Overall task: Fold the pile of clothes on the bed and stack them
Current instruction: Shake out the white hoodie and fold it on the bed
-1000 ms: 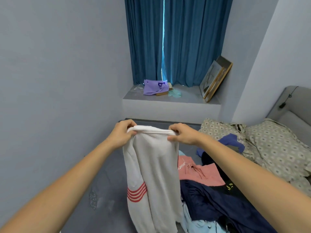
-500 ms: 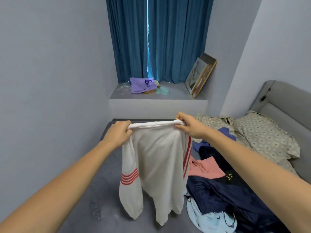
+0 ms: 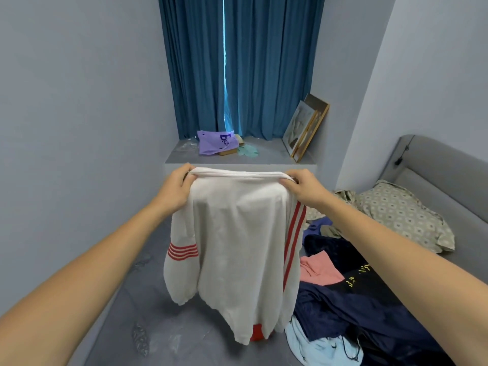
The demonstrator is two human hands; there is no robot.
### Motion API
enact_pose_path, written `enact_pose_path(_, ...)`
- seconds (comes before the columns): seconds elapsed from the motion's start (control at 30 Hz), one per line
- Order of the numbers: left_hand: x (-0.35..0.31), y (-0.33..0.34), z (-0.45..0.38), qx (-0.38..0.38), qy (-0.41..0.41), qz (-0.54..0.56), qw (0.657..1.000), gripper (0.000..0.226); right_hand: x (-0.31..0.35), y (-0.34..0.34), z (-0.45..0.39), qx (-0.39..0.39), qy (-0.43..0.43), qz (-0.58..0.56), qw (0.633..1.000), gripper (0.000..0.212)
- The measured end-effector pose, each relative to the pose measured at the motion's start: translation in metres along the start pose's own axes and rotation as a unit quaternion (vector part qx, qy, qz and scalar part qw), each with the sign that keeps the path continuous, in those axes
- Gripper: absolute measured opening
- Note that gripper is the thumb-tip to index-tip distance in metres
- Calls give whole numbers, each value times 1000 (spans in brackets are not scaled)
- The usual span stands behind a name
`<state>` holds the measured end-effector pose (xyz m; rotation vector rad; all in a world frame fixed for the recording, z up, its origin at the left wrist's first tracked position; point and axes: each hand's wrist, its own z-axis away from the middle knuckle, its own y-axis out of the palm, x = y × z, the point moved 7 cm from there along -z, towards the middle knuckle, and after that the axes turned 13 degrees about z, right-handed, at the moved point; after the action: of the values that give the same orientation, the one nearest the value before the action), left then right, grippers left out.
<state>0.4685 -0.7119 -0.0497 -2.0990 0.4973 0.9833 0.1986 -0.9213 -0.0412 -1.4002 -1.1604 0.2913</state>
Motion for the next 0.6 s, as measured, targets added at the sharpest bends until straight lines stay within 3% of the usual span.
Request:
enact_pose_path(0.1,-10,2,3,-1,-5,51,999,18,-2,-4,7,24,-7,-37,999,41)
enact_pose_path(0.23,-16,4,13,30,-24,63,997,18,-10,-8,15,74,-53,14,996,47)
enact_pose_path(0.37,-17,11,24,87,-77,70,991,21,-22,-17,14,63,-64,22,996,50)
enact_pose_path(0.6,-17,12,32,98,-96,100,985,14,-34,-16,8,73,-86,0,994,44)
